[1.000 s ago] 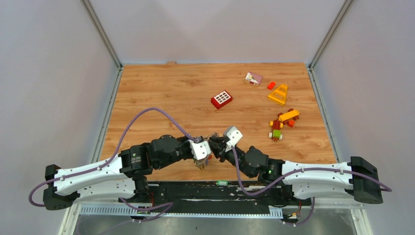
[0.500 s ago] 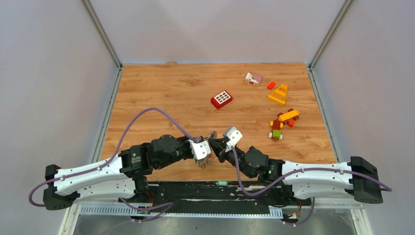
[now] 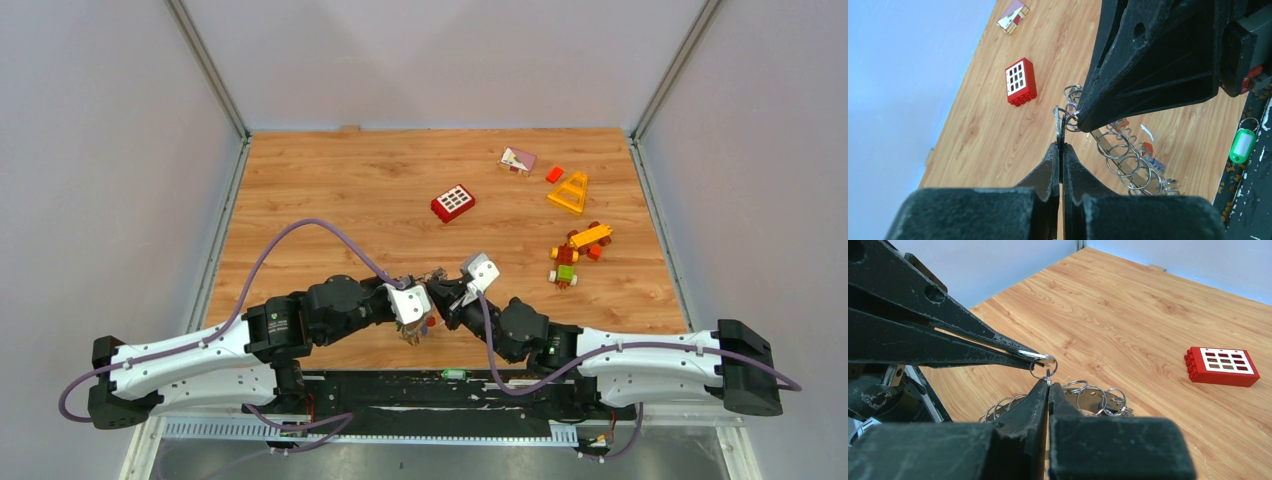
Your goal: Remove the keys from the keyring
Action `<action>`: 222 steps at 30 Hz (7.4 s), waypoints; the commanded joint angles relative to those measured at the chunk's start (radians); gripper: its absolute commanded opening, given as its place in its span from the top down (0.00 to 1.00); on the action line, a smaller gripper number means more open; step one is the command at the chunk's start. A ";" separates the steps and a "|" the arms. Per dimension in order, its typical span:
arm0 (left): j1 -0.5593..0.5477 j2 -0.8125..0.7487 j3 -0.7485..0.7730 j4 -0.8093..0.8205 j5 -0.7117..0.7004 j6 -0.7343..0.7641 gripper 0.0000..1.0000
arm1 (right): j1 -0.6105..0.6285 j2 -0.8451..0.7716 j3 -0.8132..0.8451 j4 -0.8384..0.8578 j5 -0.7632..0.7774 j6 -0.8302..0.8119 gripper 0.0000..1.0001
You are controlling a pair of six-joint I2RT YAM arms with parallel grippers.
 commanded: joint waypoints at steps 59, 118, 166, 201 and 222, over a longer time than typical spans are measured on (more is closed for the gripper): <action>0.002 0.033 -0.101 0.238 0.101 -0.227 1.00 | -0.018 -0.224 -0.134 0.254 0.106 -0.003 1.00; 0.003 -0.100 -0.123 0.285 0.338 -0.215 0.97 | -0.018 -0.310 -0.154 0.343 -0.719 -0.942 1.00; 0.003 -0.305 0.000 0.287 0.492 -0.029 0.52 | -0.018 -0.294 -0.266 0.640 -0.647 -0.569 1.00; 0.003 -0.166 0.005 0.354 0.637 -0.064 0.80 | -0.019 -0.103 -0.303 1.048 -0.673 -0.386 1.00; 0.003 -0.121 -0.031 0.362 0.652 -0.090 0.96 | -0.019 -0.123 -0.301 1.031 -0.719 -0.391 1.00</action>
